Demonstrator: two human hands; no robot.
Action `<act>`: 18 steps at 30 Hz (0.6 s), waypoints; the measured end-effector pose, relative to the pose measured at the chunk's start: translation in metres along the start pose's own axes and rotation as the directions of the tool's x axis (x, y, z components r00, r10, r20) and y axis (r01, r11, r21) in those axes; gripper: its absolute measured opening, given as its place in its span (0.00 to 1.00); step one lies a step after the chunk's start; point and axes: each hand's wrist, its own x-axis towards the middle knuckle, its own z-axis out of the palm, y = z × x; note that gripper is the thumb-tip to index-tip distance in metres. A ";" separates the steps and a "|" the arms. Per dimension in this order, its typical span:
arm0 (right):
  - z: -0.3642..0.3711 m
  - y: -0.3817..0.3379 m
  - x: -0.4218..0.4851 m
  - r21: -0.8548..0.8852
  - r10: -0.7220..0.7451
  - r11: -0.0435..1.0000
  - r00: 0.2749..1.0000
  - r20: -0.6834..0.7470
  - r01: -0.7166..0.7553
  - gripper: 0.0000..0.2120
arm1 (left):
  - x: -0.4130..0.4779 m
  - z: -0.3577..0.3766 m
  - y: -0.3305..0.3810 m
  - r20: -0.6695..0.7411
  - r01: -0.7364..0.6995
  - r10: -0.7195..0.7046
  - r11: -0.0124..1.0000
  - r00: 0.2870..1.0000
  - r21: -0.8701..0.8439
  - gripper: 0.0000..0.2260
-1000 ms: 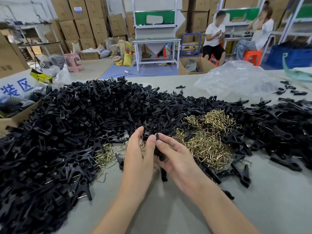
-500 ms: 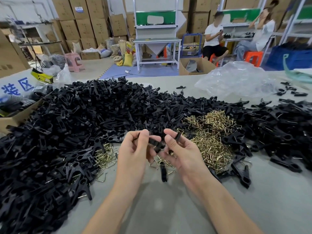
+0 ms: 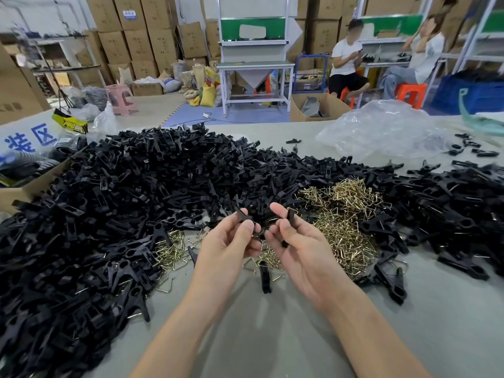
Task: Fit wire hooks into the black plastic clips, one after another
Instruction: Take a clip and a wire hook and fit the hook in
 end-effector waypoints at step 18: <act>0.003 -0.002 -0.005 -0.447 -0.149 0.880 0.987 0.057 0.158 0.12 | -0.004 0.000 0.000 0.035 -0.089 0.084 0.981 0.996 0.171 0.09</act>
